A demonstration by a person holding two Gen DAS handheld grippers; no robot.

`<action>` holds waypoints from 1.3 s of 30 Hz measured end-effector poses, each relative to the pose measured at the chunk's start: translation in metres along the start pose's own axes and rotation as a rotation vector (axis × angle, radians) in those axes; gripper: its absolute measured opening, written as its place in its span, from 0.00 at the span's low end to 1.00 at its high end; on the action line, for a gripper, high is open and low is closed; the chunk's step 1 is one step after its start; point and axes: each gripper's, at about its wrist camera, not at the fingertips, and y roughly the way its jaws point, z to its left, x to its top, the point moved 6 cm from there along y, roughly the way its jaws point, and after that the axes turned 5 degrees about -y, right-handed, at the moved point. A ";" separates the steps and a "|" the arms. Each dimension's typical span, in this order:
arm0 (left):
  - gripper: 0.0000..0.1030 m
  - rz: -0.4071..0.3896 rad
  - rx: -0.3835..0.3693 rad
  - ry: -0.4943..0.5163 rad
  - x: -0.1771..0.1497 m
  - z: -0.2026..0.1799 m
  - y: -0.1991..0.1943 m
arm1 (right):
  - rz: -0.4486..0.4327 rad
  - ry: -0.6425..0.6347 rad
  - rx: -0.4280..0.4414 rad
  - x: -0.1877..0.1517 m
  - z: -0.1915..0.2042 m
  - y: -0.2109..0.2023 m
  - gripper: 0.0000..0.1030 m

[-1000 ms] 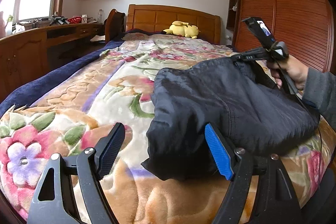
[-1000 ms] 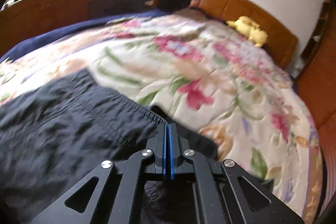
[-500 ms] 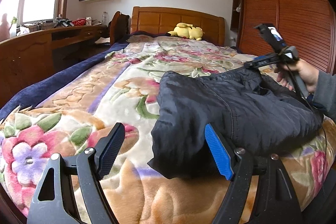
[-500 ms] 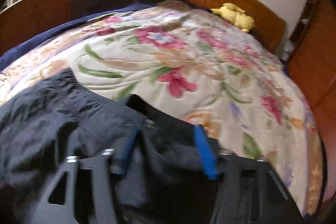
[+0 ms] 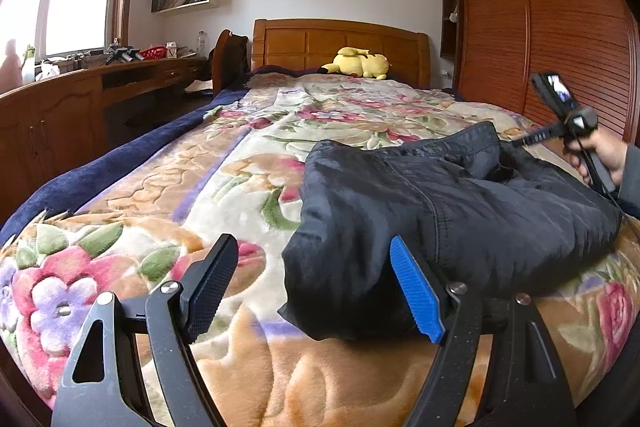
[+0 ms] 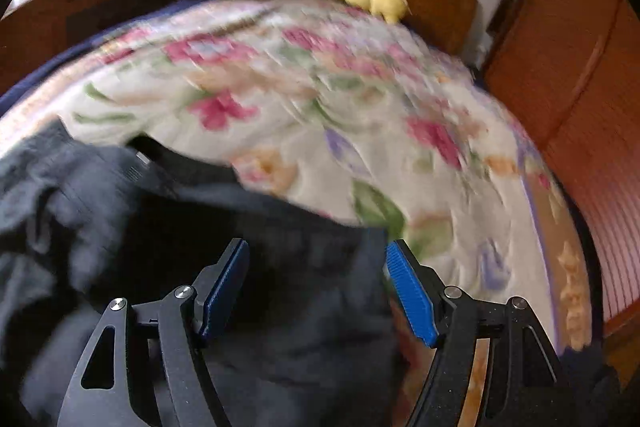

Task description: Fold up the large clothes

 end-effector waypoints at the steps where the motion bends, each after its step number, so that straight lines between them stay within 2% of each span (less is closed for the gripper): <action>1: 0.77 0.001 0.000 -0.002 0.000 0.000 0.000 | 0.026 0.026 0.002 -0.005 -0.008 0.008 0.71; 4: 0.77 0.005 0.001 0.003 -0.001 -0.001 0.001 | 0.083 0.102 0.047 -0.015 -0.025 0.029 0.70; 6: 0.77 0.008 0.003 0.010 -0.002 -0.002 0.002 | 0.109 0.130 0.104 -0.015 -0.029 0.041 0.52; 7: 0.77 0.009 0.005 0.014 -0.002 -0.002 0.002 | 0.116 0.136 0.140 -0.015 -0.031 0.043 0.30; 8: 0.77 0.010 0.007 0.017 -0.002 -0.001 0.002 | 0.113 0.133 0.164 -0.014 -0.031 0.041 0.13; 11: 0.77 0.011 0.008 0.013 -0.002 -0.001 0.002 | 0.037 0.114 0.152 -0.012 -0.037 0.026 0.05; 13: 0.77 0.009 0.008 0.011 -0.002 0.000 0.001 | 0.001 0.155 0.080 -0.014 -0.058 0.018 0.05; 15: 0.77 0.006 0.008 0.017 -0.002 -0.001 0.000 | 0.057 0.185 0.012 -0.019 -0.071 0.020 0.05; 16: 0.77 0.004 0.009 0.020 -0.003 -0.001 0.000 | 0.070 0.196 0.003 -0.021 -0.073 0.022 0.05; 19: 0.77 -0.002 0.016 0.026 -0.003 -0.001 -0.002 | 0.023 0.177 -0.008 -0.019 -0.069 0.010 0.05; 21: 0.77 -0.009 0.024 0.035 -0.002 -0.002 -0.004 | -0.013 0.198 0.010 -0.021 -0.062 -0.005 0.07; 24: 0.77 -0.023 0.044 0.057 -0.001 -0.006 -0.012 | -0.056 0.201 0.043 -0.034 -0.056 -0.028 0.17; 27: 0.77 -0.040 0.048 0.064 0.004 -0.009 -0.020 | -0.105 0.151 0.084 -0.054 -0.039 -0.054 0.26; 29: 0.77 -0.046 0.037 0.067 0.006 -0.013 -0.025 | -0.098 0.103 0.103 -0.074 -0.029 -0.068 0.47; 33: 0.77 -0.055 0.014 0.076 0.011 -0.024 -0.032 | -0.093 0.081 0.122 -0.115 -0.017 -0.091 0.49; 39: 0.77 -0.012 -0.064 0.099 0.012 -0.053 -0.027 | -0.125 0.101 0.113 -0.158 -0.018 -0.129 0.50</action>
